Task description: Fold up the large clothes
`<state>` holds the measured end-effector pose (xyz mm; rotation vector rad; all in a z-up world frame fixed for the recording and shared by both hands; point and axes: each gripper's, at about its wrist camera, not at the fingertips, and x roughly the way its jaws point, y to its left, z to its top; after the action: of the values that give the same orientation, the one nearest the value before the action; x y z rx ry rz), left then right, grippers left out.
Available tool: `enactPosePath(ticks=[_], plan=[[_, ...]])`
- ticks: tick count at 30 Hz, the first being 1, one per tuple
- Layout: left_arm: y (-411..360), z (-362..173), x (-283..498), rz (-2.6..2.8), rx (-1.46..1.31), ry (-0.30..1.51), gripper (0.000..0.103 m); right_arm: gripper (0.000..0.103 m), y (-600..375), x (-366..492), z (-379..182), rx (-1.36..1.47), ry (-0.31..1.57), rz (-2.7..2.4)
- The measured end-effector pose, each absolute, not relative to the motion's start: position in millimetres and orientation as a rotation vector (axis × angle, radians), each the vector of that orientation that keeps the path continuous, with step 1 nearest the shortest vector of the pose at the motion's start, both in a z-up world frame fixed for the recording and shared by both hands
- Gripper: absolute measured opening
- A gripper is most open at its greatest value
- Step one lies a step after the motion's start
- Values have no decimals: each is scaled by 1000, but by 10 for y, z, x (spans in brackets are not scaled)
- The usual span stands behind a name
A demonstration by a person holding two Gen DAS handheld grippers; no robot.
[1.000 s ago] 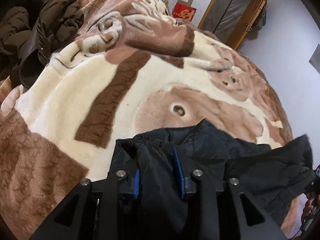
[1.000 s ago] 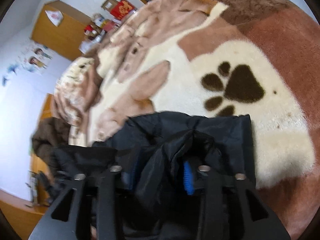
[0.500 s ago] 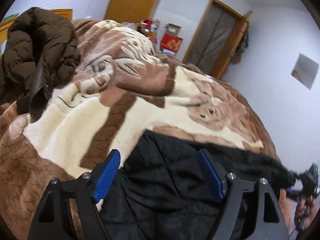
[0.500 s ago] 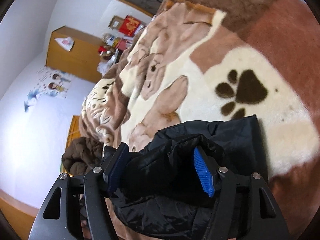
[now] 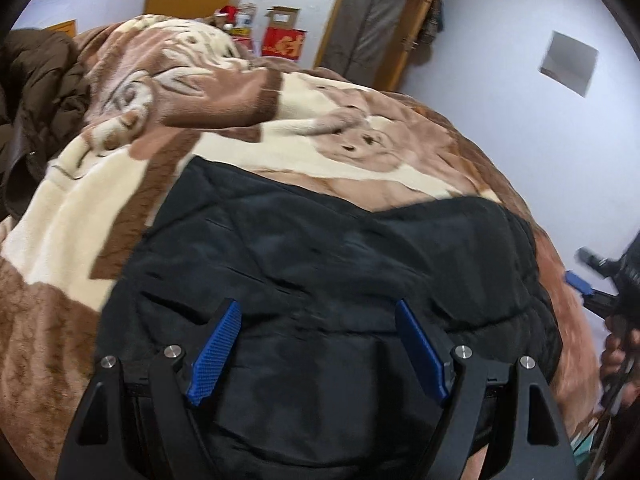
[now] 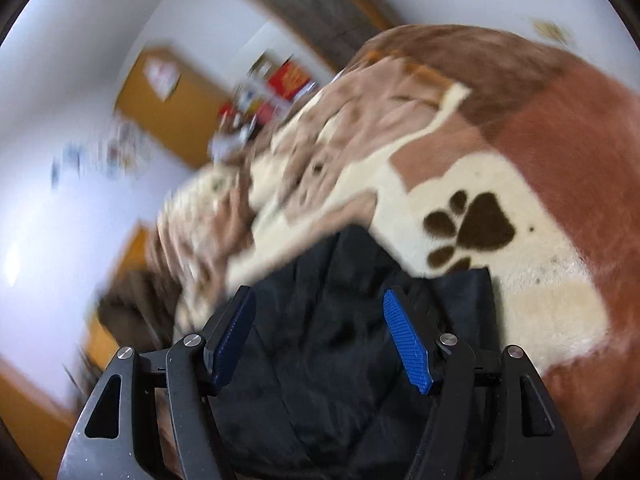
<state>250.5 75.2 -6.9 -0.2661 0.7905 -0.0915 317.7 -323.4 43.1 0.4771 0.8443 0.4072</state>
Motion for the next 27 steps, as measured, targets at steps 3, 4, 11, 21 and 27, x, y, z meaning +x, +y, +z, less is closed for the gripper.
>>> enactPosePath(ticks=[3,4,11,21,27], plan=[[580,-234,2589,-90,-194,819,81,67,-2923,3147,102,326,927,407],[562,-300,2647,-78,-183,830,81,67,-2830,3176,-11,249,942,368],[743,-70,2868,-26,-169,775,81,67,-2865,3386,121,154,879,303],[1623,-288,3353,110,-266,892,81,67,-3291,3973,-33,272,971,385],[1535,-388,3479,85,-245,896,59,30,-3286,4113,-183,311,1044,396]])
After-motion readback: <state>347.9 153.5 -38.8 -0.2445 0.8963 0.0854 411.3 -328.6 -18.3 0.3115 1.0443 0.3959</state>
